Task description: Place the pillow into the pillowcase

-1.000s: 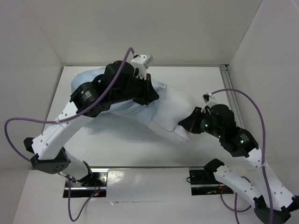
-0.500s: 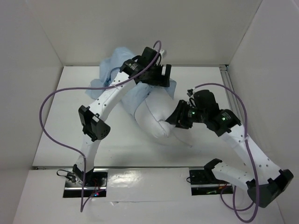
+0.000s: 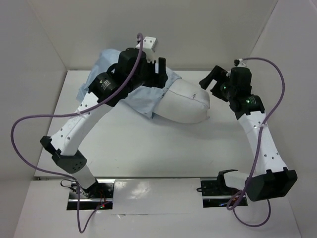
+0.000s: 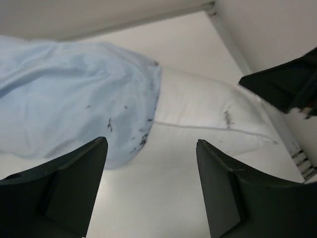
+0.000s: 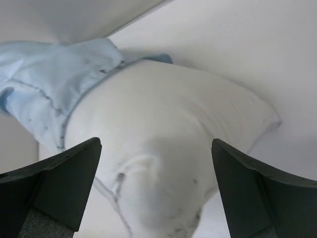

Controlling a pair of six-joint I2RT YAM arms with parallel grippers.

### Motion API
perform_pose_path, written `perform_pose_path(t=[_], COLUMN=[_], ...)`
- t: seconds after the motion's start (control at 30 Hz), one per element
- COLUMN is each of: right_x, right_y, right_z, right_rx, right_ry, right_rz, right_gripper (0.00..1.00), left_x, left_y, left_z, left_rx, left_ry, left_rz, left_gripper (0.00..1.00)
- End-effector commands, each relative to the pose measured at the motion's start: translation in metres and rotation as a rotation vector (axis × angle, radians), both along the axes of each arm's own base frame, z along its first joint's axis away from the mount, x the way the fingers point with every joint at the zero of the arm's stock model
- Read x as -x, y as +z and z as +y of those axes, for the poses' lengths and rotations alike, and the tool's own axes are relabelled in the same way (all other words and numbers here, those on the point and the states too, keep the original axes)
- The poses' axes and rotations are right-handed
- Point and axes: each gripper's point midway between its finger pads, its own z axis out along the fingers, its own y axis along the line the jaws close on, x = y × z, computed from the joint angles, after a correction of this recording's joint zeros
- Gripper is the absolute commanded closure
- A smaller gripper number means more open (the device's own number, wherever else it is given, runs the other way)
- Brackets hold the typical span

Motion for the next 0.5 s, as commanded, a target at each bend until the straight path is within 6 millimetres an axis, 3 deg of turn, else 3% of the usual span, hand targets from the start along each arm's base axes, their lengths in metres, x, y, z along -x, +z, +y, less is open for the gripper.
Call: perform_pose_path(t=[0.0, 0.03, 0.07, 0.1, 0.13, 0.17, 0.23, 0.27, 0.3, 0.33, 0.37, 0.43, 0.47], right_x=[0.002, 0.003, 0.003, 0.002, 0.005, 0.006, 0.017, 0.024, 0.039, 0.048, 0.055, 0.077, 0.082], right_y=[0.025, 0.025, 0.019, 0.020, 0.015, 0.014, 0.004, -0.010, -0.021, -0.029, -0.048, -0.065, -0.068], right_z=[0.010, 0.013, 0.026, 0.028, 0.034, 0.051, 0.069, 0.078, 0.097, 0.105, 0.112, 0.128, 0.130], right_rx=[0.252, 0.291, 0.310, 0.331, 0.373, 0.397, 0.492, 0.563, 0.625, 0.657, 0.671, 0.697, 0.688], right_ry=[0.100, 0.112, 0.145, 0.149, 0.192, 0.253, 0.351, 0.400, 0.434, 0.466, 0.487, 0.553, 0.528], right_rz=[-0.071, -0.077, -0.086, -0.101, -0.101, -0.110, -0.105, -0.095, -0.081, -0.071, -0.030, -0.002, 0.003], right_gripper=[0.00, 0.00, 0.00, 0.00, 0.00, 0.00, 0.00, 0.00, 0.00, 0.00, 0.00, 0.00, 0.00], left_x=[0.000, 0.008, 0.021, 0.030, 0.049, 0.056, 0.059, 0.064, 0.054, 0.046, 0.040, 0.017, 0.009], left_y=[-0.042, -0.076, -0.080, -0.100, -0.150, -0.173, -0.212, -0.251, -0.260, -0.284, -0.293, -0.309, -0.298], left_z=[0.016, 0.020, 0.027, 0.028, 0.025, 0.026, 0.039, 0.050, 0.044, 0.046, 0.044, 0.055, 0.051], left_rx=[-0.074, -0.132, -0.125, -0.159, -0.231, -0.261, -0.320, -0.384, -0.358, -0.383, -0.383, -0.444, -0.435], left_ry=[0.079, 0.067, 0.050, 0.016, -0.061, -0.060, 0.004, 0.037, 0.059, 0.094, 0.135, 0.260, 0.272], left_rz=[0.087, 0.150, 0.168, 0.205, 0.311, 0.362, 0.423, 0.480, 0.455, 0.475, 0.485, 0.483, 0.462], left_gripper=[0.17, 0.23, 0.35, 0.50, 0.50, 0.44, 0.10, 0.02, 0.00, 0.00, 0.00, 0.00, 0.07])
